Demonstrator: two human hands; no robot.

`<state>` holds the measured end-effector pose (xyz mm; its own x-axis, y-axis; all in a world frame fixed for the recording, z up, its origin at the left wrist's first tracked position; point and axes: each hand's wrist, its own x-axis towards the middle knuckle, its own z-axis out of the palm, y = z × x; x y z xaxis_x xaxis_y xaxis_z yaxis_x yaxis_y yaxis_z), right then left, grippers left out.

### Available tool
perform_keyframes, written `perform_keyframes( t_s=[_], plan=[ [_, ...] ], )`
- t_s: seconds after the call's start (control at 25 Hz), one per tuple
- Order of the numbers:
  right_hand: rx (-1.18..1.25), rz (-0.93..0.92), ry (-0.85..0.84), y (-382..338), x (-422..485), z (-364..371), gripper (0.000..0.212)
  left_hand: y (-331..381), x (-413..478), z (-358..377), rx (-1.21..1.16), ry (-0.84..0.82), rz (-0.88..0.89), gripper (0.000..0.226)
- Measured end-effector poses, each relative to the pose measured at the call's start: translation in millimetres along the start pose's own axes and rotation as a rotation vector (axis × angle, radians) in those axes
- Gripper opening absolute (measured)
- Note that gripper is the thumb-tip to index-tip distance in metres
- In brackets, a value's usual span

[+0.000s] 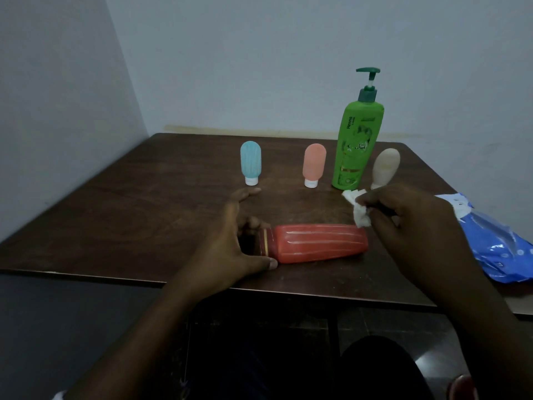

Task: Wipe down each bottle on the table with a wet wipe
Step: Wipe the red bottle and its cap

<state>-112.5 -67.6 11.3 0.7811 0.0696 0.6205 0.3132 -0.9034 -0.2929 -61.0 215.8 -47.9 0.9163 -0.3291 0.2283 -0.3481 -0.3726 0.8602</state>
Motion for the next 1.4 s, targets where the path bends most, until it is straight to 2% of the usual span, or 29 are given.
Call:
perform_keyframes(
  t_s=[0.16,0.28,0.36,0.48,0.56,0.64,0.68,0.76,0.84,0.88,0.92,1.0,1.08,1.12,1.28,1.32,1.4],
  plan=[
    [-0.031,-0.018,-0.104,-8.0,6.9,22.3,0.022,-0.6,1.7,11.5,0.020,0.064,0.043,0.105],
    [-0.148,0.059,-0.206,-11.0,14.9,38.7,0.016,-9.3,2.0,15.0,0.041,0.124,0.009,0.078],
    [-0.205,0.114,-0.196,-12.6,17.9,45.0,0.015,-13.0,2.1,18.2,0.043,0.142,0.019,0.071],
    [-0.203,0.111,-0.253,-37.3,22.0,60.8,0.023,-13.7,2.9,20.4,0.029,0.133,0.022,0.071],
    [-0.159,-0.056,-0.325,-71.6,18.8,75.8,0.039,-13.8,2.8,19.7,0.025,0.138,0.017,0.067],
    [-0.135,-0.215,-0.339,-85.8,10.1,84.1,0.040,-15.6,2.4,18.3,0.000,0.148,0.015,0.064],
    [-0.141,-0.172,-0.370,-77.3,13.7,79.3,0.042,-15.4,2.4,17.9,-0.020,0.152,0.001,0.064],
    [-0.224,0.040,-0.395,-37.3,25.2,63.5,0.043,-14.6,2.8,18.0,-0.055,0.150,-0.027,0.066],
    [-0.285,0.233,-0.376,-4.0,32.9,41.4,0.036,-14.7,3.8,19.3,-0.064,0.152,-0.030,0.066],
    [-0.284,0.252,-0.342,-0.6,32.6,39.7,0.037,-13.9,4.1,19.9,-0.063,0.156,-0.029,0.066],
    [-0.244,0.205,-0.318,-10.0,33.2,44.4,0.043,-13.0,4.6,19.7,-0.064,0.160,-0.029,0.065],
    [-0.179,0.020,-0.396,-48.1,27.4,67.0,0.054,-12.3,5.2,19.0,-0.071,0.162,-0.035,0.062],
    [-0.163,-0.165,-0.441,-76.5,20.9,88.0,0.053,-12.6,5.4,16.5,-0.070,0.163,-0.032,0.058],
    [-0.182,-0.182,-0.437,-72.8,22.6,90.6,0.051,-11.9,5.2,16.8,-0.082,0.159,-0.037,0.058],
    [-0.297,0.136,-0.310,-0.5,34.5,55.7,0.038,-12.9,6.9,18.5,-0.136,0.129,-0.067,0.063],
    [-0.338,0.176,-0.321,7.5,31.8,51.5,0.040,-13.3,7.2,19.2,-0.137,0.134,-0.067,0.064],
    [-0.305,0.122,-0.363,-12.2,30.5,59.5,0.055,-14.4,8.1,19.8,-0.116,0.145,-0.054,0.064]
  ],
)
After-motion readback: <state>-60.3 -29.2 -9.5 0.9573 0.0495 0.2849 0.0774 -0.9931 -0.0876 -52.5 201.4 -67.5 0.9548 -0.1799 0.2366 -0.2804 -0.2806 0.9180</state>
